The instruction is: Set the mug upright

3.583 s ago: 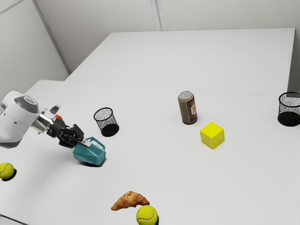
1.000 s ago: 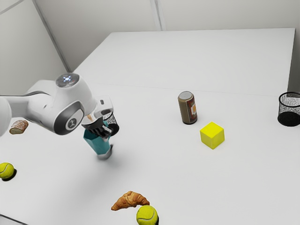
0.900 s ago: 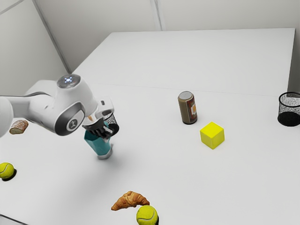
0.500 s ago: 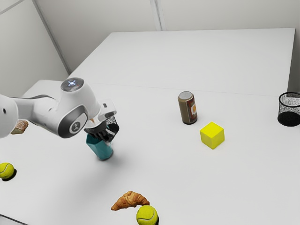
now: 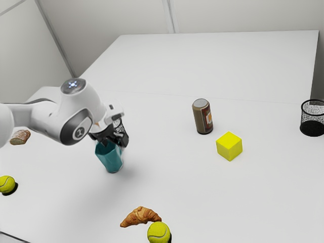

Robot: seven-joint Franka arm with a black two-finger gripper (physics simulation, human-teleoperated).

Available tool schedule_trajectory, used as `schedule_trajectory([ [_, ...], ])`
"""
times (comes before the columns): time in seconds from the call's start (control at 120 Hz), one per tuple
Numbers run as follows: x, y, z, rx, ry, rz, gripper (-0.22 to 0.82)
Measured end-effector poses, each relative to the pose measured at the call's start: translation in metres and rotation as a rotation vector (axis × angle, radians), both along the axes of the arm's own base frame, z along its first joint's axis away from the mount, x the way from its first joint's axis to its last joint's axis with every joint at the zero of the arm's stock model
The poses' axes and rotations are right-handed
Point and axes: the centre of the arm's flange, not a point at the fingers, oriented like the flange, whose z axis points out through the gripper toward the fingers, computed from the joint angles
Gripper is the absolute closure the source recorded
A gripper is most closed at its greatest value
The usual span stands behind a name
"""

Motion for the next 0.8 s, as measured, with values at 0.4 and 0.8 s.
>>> schedule_trajectory([
  [0.4,0.033,-0.014,0.097,-0.053,0.035,0.051,0.05],
  [0.8,0.062,-0.023,0.189,-0.069,0.148,0.070,0.03],
])
